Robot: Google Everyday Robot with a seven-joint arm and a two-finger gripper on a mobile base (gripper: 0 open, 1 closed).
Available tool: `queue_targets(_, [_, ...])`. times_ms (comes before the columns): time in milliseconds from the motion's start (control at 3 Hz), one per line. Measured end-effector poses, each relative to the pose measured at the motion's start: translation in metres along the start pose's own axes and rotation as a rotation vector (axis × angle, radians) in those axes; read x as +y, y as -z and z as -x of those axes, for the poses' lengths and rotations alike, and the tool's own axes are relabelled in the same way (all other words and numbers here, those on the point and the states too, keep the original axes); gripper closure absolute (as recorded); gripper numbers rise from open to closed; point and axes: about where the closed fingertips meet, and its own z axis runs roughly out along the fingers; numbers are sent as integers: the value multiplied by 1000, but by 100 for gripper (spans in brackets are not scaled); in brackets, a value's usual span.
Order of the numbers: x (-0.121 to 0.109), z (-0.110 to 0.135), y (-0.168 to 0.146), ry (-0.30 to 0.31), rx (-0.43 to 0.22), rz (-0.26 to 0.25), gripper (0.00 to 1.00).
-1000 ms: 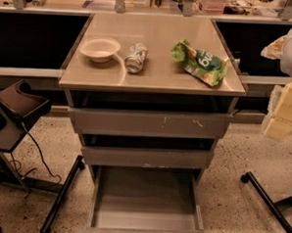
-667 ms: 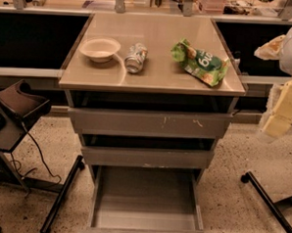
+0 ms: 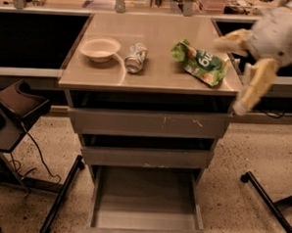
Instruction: Place green rice chip bag into bottom drawer
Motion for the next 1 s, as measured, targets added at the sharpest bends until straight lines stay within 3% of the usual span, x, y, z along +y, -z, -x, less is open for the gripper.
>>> queue_targets(333, [-50,41,1,-44,-256,-16,0])
queue_targets(667, [-58,68,28,-36,-351,-60,0])
queue_targets(1000, [-73,58,22,-106,-302,-115,0])
